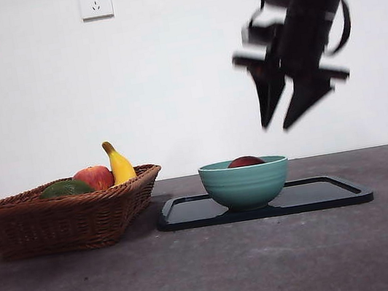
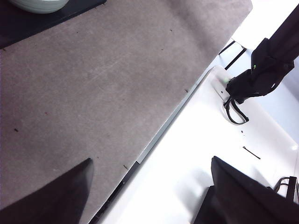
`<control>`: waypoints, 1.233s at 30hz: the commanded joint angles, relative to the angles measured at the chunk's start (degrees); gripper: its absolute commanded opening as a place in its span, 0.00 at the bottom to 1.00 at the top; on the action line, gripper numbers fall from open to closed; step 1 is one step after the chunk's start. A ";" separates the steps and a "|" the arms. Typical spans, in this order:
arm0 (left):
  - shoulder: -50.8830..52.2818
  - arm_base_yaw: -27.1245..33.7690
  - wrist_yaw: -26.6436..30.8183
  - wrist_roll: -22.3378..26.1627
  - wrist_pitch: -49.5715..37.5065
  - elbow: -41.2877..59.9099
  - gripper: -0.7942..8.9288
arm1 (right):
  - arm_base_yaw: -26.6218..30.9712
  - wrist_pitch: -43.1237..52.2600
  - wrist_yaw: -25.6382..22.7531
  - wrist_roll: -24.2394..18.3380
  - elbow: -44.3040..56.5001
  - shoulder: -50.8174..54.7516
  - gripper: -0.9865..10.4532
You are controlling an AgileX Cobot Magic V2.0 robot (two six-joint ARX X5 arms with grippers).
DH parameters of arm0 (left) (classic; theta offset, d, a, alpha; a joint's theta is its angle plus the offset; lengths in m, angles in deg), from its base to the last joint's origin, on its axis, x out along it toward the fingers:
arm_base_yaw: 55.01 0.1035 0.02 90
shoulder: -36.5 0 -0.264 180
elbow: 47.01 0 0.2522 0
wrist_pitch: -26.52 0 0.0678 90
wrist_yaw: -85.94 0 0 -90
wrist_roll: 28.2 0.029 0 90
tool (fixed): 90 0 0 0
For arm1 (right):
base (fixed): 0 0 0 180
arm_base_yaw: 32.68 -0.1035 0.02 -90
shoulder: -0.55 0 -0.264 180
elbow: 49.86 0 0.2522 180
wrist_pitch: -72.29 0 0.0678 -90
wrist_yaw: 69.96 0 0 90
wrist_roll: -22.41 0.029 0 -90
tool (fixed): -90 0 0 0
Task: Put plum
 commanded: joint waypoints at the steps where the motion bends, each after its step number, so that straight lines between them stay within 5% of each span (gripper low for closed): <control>1: -0.28 -0.31 -0.35 0.44 -0.81 -0.76 0.50 | -0.07 -0.79 0.85 -0.92 -1.38 2.82 0.24; 13: -0.28 -0.31 -0.35 0.39 -3.67 -0.76 0.50 | -2.34 -11.26 1.73 -0.57 -1.38 20.76 0.24; 24: -0.28 -0.31 -0.35 0.50 -3.65 -0.76 0.50 | -11.10 -19.17 0.63 -0.94 0.42 31.98 0.24; 37: -0.28 -0.31 -0.33 0.55 -3.67 -0.76 0.50 | -16.13 -13.44 0.90 -0.85 24.28 48.92 0.24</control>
